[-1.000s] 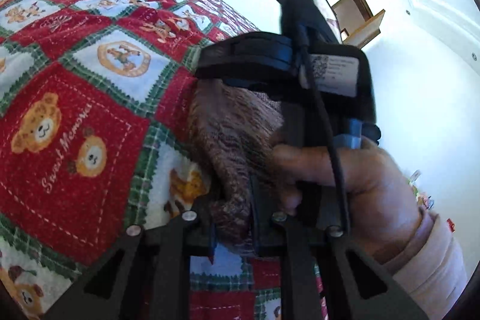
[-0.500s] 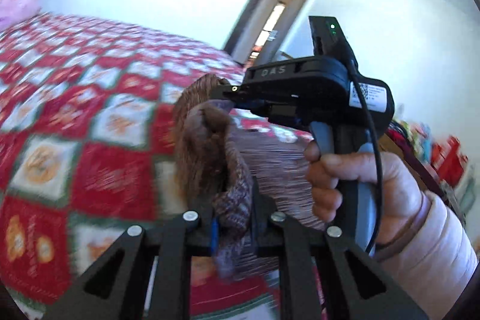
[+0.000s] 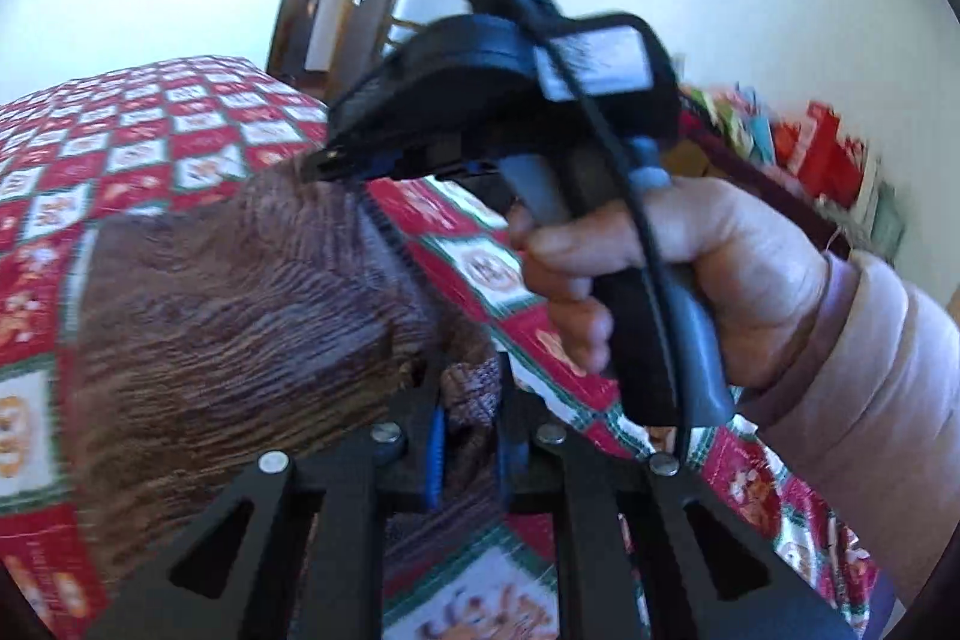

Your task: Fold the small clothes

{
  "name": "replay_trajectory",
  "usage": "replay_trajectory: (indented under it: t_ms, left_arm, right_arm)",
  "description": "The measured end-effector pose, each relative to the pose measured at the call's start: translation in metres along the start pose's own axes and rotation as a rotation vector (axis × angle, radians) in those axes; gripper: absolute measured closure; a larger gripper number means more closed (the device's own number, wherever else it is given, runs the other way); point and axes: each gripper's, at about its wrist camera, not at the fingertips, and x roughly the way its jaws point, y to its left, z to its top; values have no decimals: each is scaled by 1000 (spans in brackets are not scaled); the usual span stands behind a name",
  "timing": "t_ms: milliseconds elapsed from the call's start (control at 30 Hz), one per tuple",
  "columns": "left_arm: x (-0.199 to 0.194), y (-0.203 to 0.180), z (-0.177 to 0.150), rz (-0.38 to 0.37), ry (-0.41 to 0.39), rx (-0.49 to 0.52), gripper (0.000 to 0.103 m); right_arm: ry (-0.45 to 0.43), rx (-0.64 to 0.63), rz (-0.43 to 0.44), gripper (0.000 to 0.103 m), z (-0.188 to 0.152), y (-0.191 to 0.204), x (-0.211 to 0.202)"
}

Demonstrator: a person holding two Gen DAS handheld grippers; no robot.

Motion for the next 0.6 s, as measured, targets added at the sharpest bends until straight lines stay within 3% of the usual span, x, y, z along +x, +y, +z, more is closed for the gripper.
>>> replay_trajectory:
  t_ms: [200, 267, 333, 367, 433, 533, 600]
  left_arm:
    - [25, -11, -14, 14, 87, 14, 91]
    - [22, -12, -17, 17, 120, 17, 87]
    - [11, -9, -18, -27, 141, 13, 71]
    - [1, -7, -18, -29, 146, 12, 65]
    - [-23, -2, -19, -15, 139, 18, 40]
    - [-69, 17, -22, -14, 68, 6, 25]
    - [-95, 26, -28, 28, 21, -16, 21]
  right_arm:
    - [41, 5, -56, 92, -22, -31, 28]
    - [36, 34, -62, 87, -26, -38, 33]
    - [5, 105, -78, 67, -26, -50, 22]
    - [-9, 118, -97, 51, -26, -53, 16]
    - [-73, 145, -154, 47, -30, -59, -16]
    - [-127, 182, -104, 47, -48, -52, -59]
    - [-137, 180, -20, 47, -70, -37, -81]
